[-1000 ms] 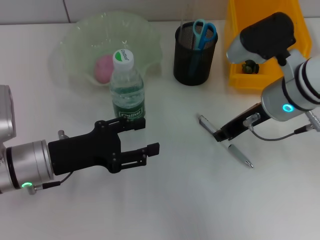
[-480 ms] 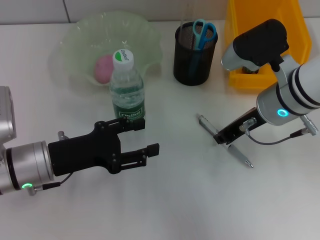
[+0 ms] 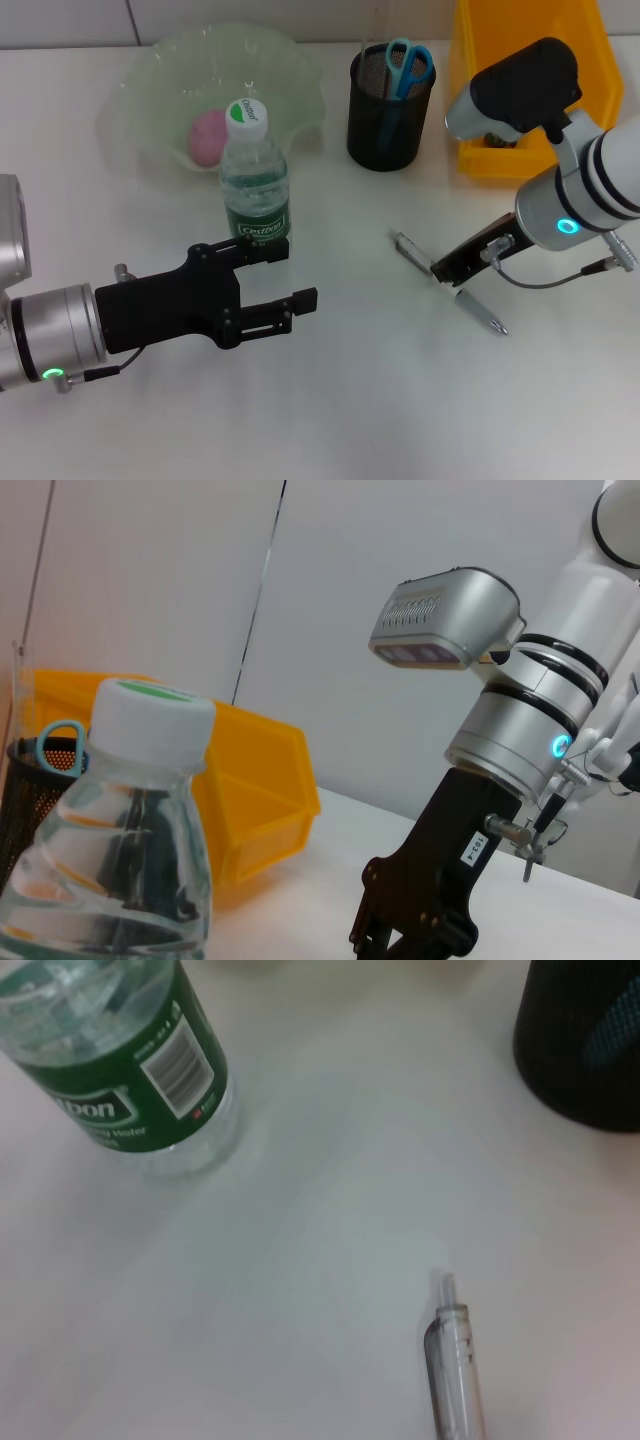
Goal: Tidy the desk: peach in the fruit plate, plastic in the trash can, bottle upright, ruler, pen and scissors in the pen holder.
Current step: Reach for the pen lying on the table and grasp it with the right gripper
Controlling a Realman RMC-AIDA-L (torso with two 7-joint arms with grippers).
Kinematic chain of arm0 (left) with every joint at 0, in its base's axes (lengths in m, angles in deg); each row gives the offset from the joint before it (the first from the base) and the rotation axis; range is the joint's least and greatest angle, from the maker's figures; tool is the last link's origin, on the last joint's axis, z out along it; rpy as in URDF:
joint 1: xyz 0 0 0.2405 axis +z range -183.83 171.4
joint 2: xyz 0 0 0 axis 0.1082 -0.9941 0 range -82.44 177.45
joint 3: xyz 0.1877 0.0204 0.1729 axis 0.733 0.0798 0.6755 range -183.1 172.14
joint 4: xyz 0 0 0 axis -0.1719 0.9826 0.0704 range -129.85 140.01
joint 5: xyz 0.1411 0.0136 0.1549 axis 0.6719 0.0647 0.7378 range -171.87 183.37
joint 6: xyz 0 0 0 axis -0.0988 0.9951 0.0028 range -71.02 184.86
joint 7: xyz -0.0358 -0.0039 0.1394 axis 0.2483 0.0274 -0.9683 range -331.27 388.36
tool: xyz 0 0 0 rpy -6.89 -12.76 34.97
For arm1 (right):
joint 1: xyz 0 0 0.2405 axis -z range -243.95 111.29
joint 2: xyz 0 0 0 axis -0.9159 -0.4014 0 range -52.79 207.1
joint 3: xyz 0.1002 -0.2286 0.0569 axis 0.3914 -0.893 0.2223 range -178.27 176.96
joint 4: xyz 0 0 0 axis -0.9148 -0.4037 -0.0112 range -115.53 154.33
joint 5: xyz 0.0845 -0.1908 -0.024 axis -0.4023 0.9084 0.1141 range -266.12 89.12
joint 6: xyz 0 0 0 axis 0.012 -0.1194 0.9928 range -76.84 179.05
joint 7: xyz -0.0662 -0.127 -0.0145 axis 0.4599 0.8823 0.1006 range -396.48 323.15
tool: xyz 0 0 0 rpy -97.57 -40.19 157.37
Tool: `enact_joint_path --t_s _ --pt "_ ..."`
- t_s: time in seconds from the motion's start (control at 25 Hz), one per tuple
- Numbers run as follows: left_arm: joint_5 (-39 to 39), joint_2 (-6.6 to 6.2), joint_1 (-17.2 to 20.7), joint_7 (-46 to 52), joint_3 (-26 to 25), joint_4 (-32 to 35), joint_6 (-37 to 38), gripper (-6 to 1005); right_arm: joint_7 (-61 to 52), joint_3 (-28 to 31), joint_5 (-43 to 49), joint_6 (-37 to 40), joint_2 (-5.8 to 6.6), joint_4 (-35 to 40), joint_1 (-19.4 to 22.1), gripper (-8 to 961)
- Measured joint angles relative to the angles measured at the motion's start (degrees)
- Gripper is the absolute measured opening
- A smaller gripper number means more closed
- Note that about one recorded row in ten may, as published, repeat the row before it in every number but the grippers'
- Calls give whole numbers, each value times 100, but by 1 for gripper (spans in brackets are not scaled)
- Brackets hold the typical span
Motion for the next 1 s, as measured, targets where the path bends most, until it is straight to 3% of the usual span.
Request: enact_joint_path --t_s 0.24,0.56,0.84,0.88,1.0 --pt "-9 -11 9 9 0 0 37 755 49 75 -4 67 0 491 253 73" --pt "-6 2 -17 13 0 0 28 755 37 65 4 281 28 411 121 18" --pt "-2 5 -25 14 0 0 14 755 32 46 19 268 34 328 90 163" --pt "-1 5 -21 14 0 0 11 755 32 46 20 242 33 301 87 305" --pt "0 4 -19 14 0 0 10 755 32 46 20 224 32 265 86 303"
